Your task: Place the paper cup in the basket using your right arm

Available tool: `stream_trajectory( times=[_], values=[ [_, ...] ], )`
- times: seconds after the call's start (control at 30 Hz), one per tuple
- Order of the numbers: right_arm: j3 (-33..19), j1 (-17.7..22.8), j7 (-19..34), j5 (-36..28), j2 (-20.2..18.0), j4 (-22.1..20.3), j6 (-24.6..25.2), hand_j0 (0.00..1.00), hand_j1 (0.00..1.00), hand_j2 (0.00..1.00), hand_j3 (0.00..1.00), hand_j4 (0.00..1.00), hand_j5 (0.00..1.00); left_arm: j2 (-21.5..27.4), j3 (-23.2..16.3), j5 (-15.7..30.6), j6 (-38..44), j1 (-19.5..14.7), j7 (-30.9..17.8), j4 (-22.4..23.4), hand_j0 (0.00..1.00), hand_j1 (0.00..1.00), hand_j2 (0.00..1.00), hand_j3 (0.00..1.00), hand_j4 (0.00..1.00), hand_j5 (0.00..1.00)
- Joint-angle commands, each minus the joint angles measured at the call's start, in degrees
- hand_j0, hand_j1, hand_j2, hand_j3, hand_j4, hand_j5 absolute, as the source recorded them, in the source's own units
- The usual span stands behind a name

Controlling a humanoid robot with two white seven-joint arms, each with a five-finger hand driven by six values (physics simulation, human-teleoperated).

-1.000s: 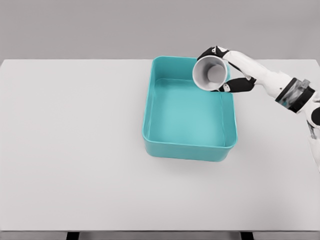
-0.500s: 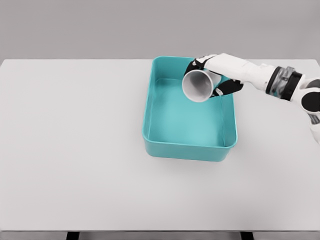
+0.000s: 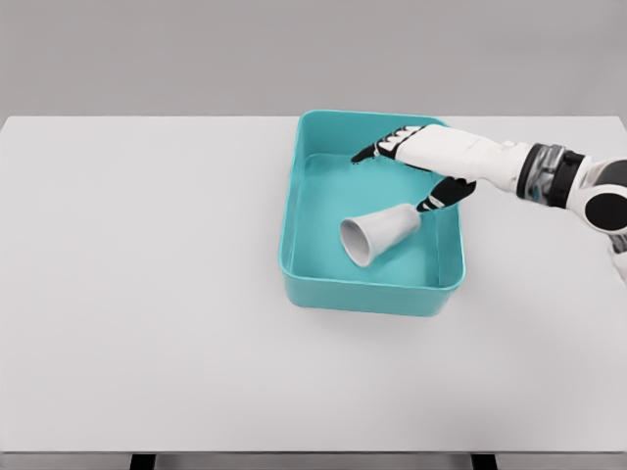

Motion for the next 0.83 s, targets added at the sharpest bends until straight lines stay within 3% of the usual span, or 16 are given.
stream_trajectory(
  times=[0.0, 0.1, 0.23, 0.33, 0.6, 0.8],
  values=[
    [-5.41, 0.18, -0.04, -3.22, -0.29, -1.67, -0.03, 1.0, 1.0, 1.0, 1.0, 1.0, 1.0, 0.0, 0.0, 0.0, 0.0, 0.0, -0.01, 0.01, 1.0, 1.0, 1.0, 1.0, 1.0, 1.0],
    [-11.57, 2.9, -0.04, -13.68, -2.66, -1.32, 0.14, 1.0, 1.0, 1.0, 1.0, 1.0, 1.0, 0.0, 0.0, 0.0, 0.0, 0.0, -0.01, 0.01, 1.0, 1.0, 1.0, 1.0, 1.0, 1.0],
    [-25.19, 15.64, -0.04, -26.08, -3.1, -1.76, 1.82, 1.0, 1.0, 1.0, 1.0, 1.0, 1.0, 0.0, 0.0, 0.0, 0.0, 0.0, -0.01, 0.01, 1.0, 1.0, 1.0, 1.0, 1.0, 1.0],
    [-31.7, 23.38, -0.04, -33.46, -3.1, -1.76, 1.81, 1.0, 1.0, 1.0, 1.0, 1.0, 1.0, 0.0, 0.0, 0.0, 0.0, 0.0, -0.01, 0.01, 1.0, 1.0, 1.0, 1.0, 1.0, 1.0],
    [-31.88, 27.6, -0.04, -33.46, -1.7, -1.76, 1.64, 1.0, 1.0, 1.0, 1.0, 1.0, 1.0, 0.0, 0.0, 0.0, 0.0, 0.0, -0.01, 0.01, 1.0, 1.0, 1.0, 1.0, 1.0, 1.0],
    [-31.88, 28.04, -0.04, -33.55, -1.08, -1.49, 1.73, 1.0, 1.0, 1.0, 1.0, 1.0, 1.0, 0.0, 0.0, 0.17, -0.26, 0.0, -0.01, -0.16, 1.0, 1.0, 1.0, 1.0, 1.0, 1.0]
  ],
)
